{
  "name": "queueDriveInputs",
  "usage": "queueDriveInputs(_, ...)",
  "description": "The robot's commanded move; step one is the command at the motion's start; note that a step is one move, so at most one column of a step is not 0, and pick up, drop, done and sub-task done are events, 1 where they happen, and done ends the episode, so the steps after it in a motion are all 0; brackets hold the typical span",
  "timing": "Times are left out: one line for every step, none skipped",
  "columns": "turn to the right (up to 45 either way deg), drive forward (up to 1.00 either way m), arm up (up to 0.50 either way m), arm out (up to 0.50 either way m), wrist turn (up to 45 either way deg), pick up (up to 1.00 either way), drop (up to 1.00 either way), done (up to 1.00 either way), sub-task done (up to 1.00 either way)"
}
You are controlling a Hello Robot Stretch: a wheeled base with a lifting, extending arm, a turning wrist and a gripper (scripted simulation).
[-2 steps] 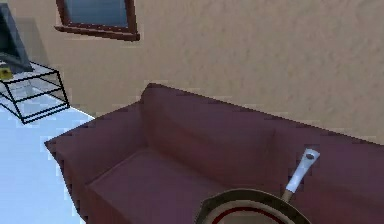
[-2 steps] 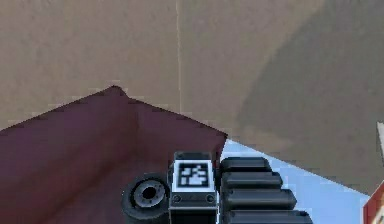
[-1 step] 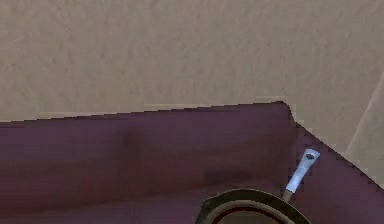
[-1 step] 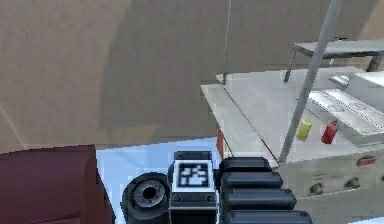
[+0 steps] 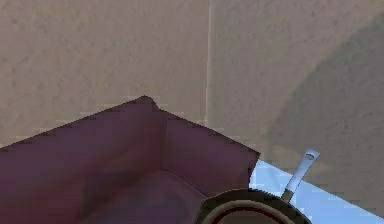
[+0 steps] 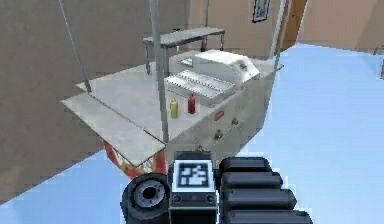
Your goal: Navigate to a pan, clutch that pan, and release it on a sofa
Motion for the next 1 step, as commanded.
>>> queueDriveInputs(0.0, 0.15, 0.0, 0.0, 0.0, 0.0, 0.0, 0.0, 0.0)
